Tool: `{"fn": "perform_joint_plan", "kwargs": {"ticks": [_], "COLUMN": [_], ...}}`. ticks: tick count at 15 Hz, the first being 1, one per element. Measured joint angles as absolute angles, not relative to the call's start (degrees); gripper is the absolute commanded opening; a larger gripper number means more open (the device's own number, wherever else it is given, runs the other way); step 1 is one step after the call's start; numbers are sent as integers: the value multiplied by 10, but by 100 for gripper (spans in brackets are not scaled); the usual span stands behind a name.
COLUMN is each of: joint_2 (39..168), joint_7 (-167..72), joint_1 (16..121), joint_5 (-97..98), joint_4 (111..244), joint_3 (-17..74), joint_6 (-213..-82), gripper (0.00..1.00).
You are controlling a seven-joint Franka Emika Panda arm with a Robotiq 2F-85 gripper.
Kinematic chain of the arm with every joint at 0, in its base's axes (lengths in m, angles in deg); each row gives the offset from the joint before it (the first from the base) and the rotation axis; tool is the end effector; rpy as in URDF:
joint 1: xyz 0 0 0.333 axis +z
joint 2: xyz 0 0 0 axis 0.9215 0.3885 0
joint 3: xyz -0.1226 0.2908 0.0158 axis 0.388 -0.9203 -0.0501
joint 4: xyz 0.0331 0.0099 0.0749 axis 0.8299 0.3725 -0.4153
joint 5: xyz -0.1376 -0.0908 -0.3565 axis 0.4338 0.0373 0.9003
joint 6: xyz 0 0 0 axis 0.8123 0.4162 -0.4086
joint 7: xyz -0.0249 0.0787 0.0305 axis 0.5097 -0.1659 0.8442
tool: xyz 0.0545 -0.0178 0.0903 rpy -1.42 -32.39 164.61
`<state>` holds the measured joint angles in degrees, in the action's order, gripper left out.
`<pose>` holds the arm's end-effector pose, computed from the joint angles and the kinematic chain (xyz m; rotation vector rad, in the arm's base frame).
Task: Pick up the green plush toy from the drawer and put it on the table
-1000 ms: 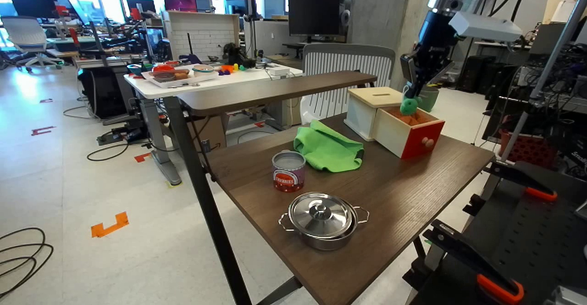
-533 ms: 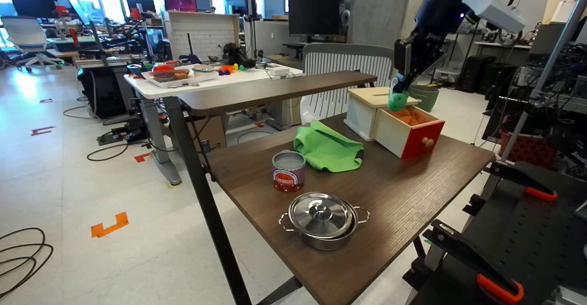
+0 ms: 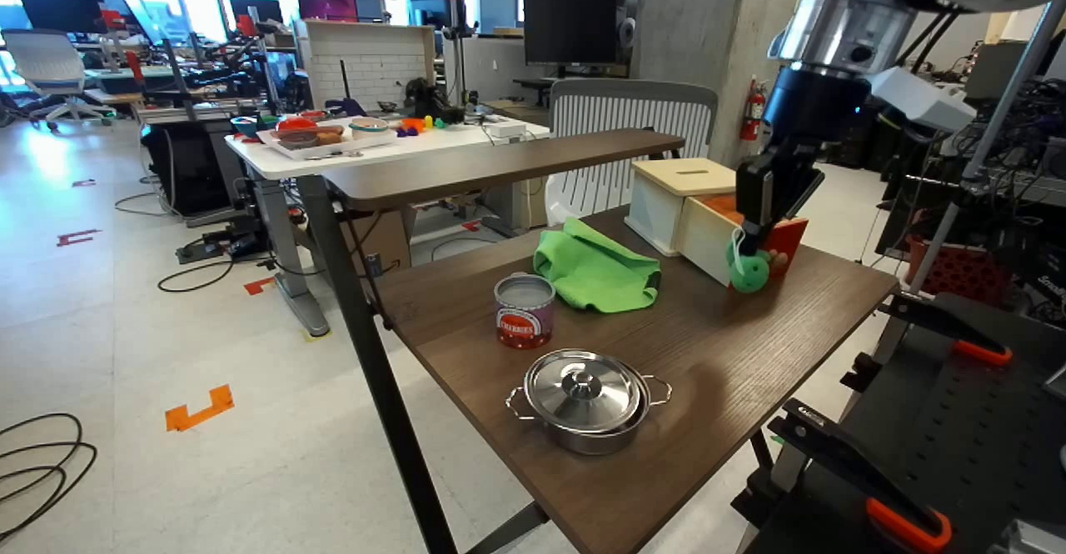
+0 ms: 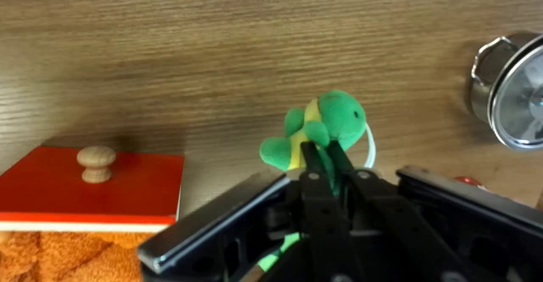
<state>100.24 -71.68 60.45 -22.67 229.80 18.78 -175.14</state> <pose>0.4650 -0.0228 0.1958 -3.0129 0.0031 -0.1433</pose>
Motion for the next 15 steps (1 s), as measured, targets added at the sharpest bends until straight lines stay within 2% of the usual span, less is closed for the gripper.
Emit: {"fn": "perform_joint_plan", "kwargs": {"ticks": [6,7,9,15], "joint_2": [1086,1099,1121,1134], "joint_7": [-670,-661,-642,-608], "joint_1": [612,615,624,633], "joint_5": [-149,-139,-116,-90], "joint_4": [2295,2292,2288,2272], "joint_3": [189,190,196,204], "joint_6": [-1830,-1841,-1863,-1882], "gripper": [2,33,40,84]}}
